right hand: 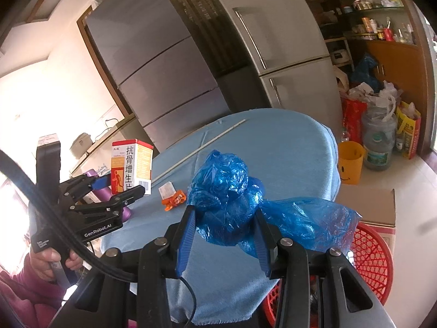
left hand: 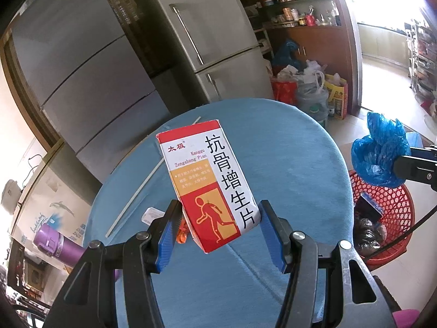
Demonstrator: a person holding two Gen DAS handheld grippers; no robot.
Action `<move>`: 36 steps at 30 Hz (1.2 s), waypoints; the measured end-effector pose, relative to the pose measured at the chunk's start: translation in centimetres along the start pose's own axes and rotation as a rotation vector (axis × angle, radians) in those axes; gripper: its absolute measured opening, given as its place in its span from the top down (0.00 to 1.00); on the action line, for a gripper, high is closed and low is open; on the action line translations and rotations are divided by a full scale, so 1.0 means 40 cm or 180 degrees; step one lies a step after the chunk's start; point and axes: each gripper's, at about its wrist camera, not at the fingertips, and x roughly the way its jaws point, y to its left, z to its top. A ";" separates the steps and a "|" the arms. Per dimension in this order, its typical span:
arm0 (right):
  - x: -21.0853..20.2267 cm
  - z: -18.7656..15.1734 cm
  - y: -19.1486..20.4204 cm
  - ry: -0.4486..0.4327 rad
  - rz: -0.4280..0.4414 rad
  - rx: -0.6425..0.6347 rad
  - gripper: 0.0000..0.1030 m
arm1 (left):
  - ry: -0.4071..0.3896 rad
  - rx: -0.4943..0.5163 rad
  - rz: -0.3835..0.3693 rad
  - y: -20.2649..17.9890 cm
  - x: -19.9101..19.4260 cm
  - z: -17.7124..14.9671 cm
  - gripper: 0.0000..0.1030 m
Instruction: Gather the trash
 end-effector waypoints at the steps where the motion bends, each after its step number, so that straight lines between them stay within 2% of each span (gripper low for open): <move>1: -0.002 -0.001 0.000 0.0001 -0.0005 0.0005 0.58 | 0.0002 0.0009 -0.0003 -0.004 0.001 0.001 0.42; 17: -0.035 -0.021 -0.018 -0.0021 -0.0129 0.0111 0.58 | -0.0056 0.0206 -0.0103 -0.063 0.004 0.009 0.43; 21: -0.039 -0.025 -0.032 -0.0029 -0.0157 0.0149 0.58 | -0.0061 0.0096 -0.0130 -0.029 0.017 0.001 0.43; 25: -0.043 -0.028 -0.047 -0.0039 -0.0193 0.0197 0.58 | 0.0134 -0.0314 -0.0239 0.080 0.058 -0.029 0.42; 28: -0.040 -0.036 -0.060 -0.0016 -0.0210 0.0246 0.58 | 0.0276 -0.0629 -0.0415 0.170 0.092 -0.066 0.41; 30: -0.035 -0.042 -0.068 0.0004 -0.0221 0.0277 0.58 | 0.0402 -0.0736 -0.0495 0.213 0.122 -0.097 0.29; 34: -0.021 -0.051 -0.078 0.0064 -0.0257 0.0322 0.58 | 0.0604 -0.0789 -0.0838 0.222 0.179 -0.151 0.28; 36: -0.017 -0.057 -0.077 0.0080 -0.0274 0.0331 0.58 | 0.0864 -0.0875 -0.1025 0.205 0.221 -0.182 0.27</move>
